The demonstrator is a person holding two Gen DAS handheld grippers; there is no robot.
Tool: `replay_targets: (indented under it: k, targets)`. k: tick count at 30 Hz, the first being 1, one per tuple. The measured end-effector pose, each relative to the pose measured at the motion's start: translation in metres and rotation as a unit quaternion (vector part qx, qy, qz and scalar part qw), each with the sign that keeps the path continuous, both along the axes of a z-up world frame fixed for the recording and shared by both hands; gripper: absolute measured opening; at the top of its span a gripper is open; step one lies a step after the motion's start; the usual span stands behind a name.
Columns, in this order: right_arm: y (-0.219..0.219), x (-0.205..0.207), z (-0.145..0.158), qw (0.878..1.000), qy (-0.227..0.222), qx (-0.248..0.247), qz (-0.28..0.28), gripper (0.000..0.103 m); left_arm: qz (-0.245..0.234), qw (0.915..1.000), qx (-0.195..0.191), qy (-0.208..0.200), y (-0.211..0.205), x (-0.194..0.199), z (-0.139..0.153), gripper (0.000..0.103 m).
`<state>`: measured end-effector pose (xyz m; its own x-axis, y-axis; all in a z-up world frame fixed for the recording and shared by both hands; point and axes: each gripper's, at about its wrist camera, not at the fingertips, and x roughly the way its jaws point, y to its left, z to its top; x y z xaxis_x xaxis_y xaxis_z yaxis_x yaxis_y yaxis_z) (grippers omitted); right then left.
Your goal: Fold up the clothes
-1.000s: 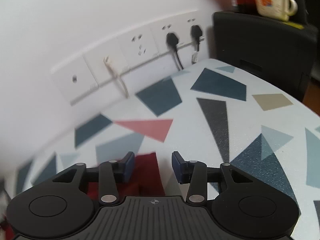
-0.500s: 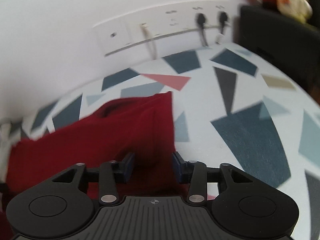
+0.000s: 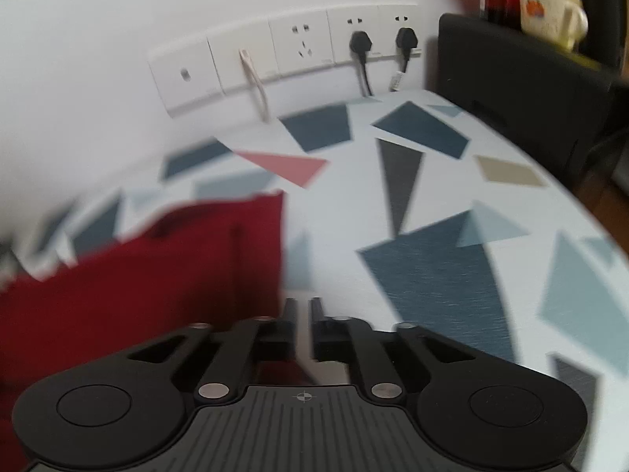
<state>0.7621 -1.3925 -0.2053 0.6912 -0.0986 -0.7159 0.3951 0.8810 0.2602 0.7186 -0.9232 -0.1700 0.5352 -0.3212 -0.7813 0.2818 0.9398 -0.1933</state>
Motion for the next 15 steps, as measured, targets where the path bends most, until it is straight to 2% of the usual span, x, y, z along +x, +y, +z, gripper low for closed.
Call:
replay_targets:
  k: [1, 4, 5, 7, 12, 15]
  targets:
    - [0.002, 0.002, 0.001, 1.000, -0.012, 0.009, 0.005, 0.033, 0.002, 1.0000, -0.002, 0.000, 0.000, 0.000, 0.000, 0.045]
    - [0.016, 0.018, -0.004, 0.999, -0.015, 0.003, 0.033, 0.033, 0.002, 1.0000, 0.007, -0.001, -0.003, 0.000, 0.000, 0.046]
    - [0.021, 0.025, -0.008, 0.999, -0.004, 0.000, 0.045, 0.027, 0.002, 0.9999, 0.010, -0.002, -0.004, 0.000, 0.000, 0.046]
    - [0.027, 0.035, -0.015, 0.997, 0.034, -0.014, 0.065, 0.005, 0.002, 0.9999, 0.013, -0.002, -0.005, 0.001, 0.000, 0.047]
    - [0.026, 0.037, -0.007, 0.997, 0.044, -0.037, 0.061, 0.005, 0.018, 0.9998, 0.000, 0.004, -0.001, 0.004, 0.000, 0.050]
    - [0.026, 0.040, -0.001, 0.996, 0.042, -0.053, 0.058, 0.013, 0.011, 0.9999, 0.007, 0.000, -0.003, 0.003, -0.001, 0.051]
